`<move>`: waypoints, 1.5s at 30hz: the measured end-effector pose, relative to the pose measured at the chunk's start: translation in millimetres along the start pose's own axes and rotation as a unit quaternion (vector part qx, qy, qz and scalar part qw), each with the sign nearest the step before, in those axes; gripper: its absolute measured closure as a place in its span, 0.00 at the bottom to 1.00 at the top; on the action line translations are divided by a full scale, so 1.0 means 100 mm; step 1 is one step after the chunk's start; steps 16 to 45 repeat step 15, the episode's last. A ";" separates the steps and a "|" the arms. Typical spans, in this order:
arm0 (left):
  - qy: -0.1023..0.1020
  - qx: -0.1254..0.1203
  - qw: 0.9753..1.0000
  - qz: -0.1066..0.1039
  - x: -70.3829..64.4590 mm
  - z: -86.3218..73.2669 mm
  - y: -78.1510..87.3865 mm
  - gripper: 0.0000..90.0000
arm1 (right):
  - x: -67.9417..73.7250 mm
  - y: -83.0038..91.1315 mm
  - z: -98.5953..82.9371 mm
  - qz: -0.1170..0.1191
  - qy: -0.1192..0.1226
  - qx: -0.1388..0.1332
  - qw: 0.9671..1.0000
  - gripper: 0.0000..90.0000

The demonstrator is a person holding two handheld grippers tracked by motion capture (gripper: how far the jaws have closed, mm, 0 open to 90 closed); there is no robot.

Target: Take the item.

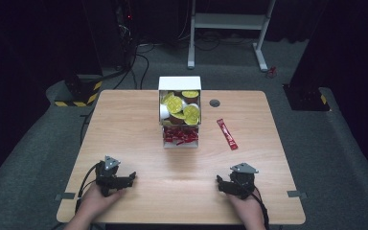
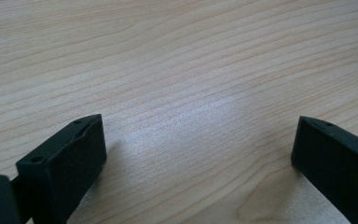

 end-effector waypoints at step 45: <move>-0.002 0.001 1.000 0.002 -0.01 -0.01 0.02 0.04 | 0.12 -0.05 0.03 0.029 0.027 0.007 0.999 0.14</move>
Point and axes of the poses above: each handheld gripper's, and its own axes: y roughly backward along the jaws, z roughly out of its top, x roughly to its left, the point moved 7 cm from there along -y, roughly forward along the jaws, and after that the axes turned 8 degrees about -x, right-handed, at the moved point
